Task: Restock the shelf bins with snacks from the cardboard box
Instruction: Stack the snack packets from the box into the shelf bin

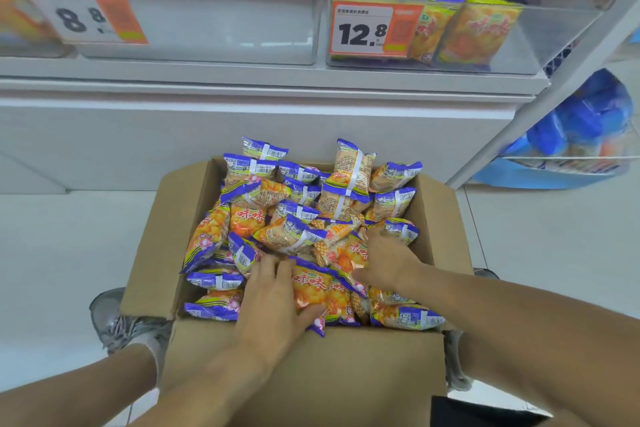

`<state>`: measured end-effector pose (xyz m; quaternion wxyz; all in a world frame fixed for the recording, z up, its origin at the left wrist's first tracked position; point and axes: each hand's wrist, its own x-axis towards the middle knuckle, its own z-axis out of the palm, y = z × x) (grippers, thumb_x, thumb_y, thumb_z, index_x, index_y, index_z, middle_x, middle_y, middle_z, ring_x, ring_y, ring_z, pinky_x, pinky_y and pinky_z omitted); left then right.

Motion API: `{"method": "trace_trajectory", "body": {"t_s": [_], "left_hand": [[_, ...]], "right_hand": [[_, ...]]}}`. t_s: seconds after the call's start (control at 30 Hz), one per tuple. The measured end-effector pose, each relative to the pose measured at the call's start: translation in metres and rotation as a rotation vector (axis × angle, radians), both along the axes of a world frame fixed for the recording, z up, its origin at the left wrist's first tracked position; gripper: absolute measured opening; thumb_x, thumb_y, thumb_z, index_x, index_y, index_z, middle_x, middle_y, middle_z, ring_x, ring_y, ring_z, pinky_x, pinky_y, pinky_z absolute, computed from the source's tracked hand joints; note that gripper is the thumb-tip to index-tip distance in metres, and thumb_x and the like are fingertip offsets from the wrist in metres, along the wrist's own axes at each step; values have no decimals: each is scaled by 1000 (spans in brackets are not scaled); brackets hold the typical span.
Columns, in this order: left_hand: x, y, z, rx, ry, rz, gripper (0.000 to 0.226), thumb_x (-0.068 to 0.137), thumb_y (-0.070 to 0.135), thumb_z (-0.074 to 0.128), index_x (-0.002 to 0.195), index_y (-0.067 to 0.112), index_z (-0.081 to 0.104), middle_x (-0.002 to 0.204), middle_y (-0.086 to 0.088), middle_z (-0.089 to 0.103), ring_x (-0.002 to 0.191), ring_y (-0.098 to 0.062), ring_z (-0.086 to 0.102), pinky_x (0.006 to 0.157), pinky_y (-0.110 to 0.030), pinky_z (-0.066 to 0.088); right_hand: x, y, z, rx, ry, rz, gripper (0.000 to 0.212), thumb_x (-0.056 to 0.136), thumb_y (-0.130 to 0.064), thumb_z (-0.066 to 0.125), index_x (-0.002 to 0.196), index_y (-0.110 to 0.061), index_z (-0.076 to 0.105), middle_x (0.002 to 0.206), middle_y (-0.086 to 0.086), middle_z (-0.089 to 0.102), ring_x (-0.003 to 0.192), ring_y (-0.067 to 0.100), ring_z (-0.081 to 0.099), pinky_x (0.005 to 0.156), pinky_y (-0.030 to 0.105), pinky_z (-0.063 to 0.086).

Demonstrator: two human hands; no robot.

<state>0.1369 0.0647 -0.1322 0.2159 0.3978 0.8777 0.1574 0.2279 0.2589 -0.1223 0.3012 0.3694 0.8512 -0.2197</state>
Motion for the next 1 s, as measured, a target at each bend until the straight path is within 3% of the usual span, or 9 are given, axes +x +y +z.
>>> {"method": "trace_trajectory", "body": {"t_s": [0.13, 0.2, 0.33, 0.47, 0.6, 0.73, 0.8, 0.87, 1.0], "left_hand": [[1, 10, 15, -271, 104, -52, 89, 86, 68, 56, 150, 11, 29, 144, -7, 36, 134, -25, 33, 113, -32, 29], [-1, 13, 16, -315, 95, -44, 98, 86, 67, 59, 153, 8, 19, 148, -7, 39, 137, -26, 32, 115, -34, 27], [-1, 20, 22, -340, -35, -3, 96, 80, 55, 73, 151, 12, 24, 146, -5, 40, 137, -27, 34, 114, -33, 27], [-4, 30, 43, -229, -316, 127, 102, 76, 34, 84, 154, 13, 21, 147, -7, 34, 139, -23, 36, 110, -28, 33], [-16, 37, 69, -4, -731, 332, 80, 69, 15, 91, 134, 22, 44, 127, 5, 55, 103, -4, 55, 85, -16, 46], [-20, 48, 95, 155, -1094, 481, 73, 75, 4, 84, 124, 27, 35, 99, 12, 60, 81, 3, 56, 91, -29, 32], [-20, 53, 105, 245, -1213, 514, 72, 75, 7, 83, 130, 21, 39, 105, 7, 68, 92, -6, 63, 93, -30, 32], [-22, 59, 114, 362, -1293, 529, 53, 82, 16, 77, 127, 16, 50, 105, 8, 75, 96, -8, 70, 89, -27, 43], [-34, 73, 130, 585, -1359, 572, 35, 90, 23, 63, 120, 5, 66, 110, -10, 74, 99, -21, 72, 83, -35, 56]], "right_hand": [[-4, 0, 3, 84, -34, 93, 82, 82, -35, 80, 145, -7, 36, 146, 17, 37, 121, 34, 57, 93, 41, 54], [-3, 0, 6, 67, -34, 107, 80, 76, -32, 85, 141, -11, 44, 139, 13, 40, 113, 31, 60, 90, 40, 56], [5, 4, 13, 36, 16, 83, 87, 73, -32, 87, 145, -15, 43, 141, 8, 41, 118, 26, 57, 97, 37, 52], [5, 16, 32, 2, 26, 51, 95, 70, -38, 90, 147, -15, 41, 141, 5, 53, 127, 24, 54, 101, 35, 49], [-2, 36, 66, 16, 100, 45, 78, 60, -41, 94, 124, -19, 55, 114, -1, 63, 98, 20, 58, 78, 29, 48], [-11, 58, 123, -63, 274, 1, 61, 53, -56, 94, 96, -31, 58, 90, -14, 63, 83, 13, 62, 65, 28, 42], [-12, 64, 152, -116, 403, -37, 51, 55, -51, 94, 91, -27, 66, 85, -9, 70, 74, 7, 64, 62, 25, 47], [-14, 69, 177, -172, 514, -87, 43, 61, -42, 93, 91, -20, 70, 80, -1, 75, 65, 9, 64, 61, 24, 49], [-14, 82, 218, -259, 666, -155, 37, 67, -24, 91, 95, -11, 71, 86, 8, 77, 74, 24, 70, 68, 31, 54]]}}
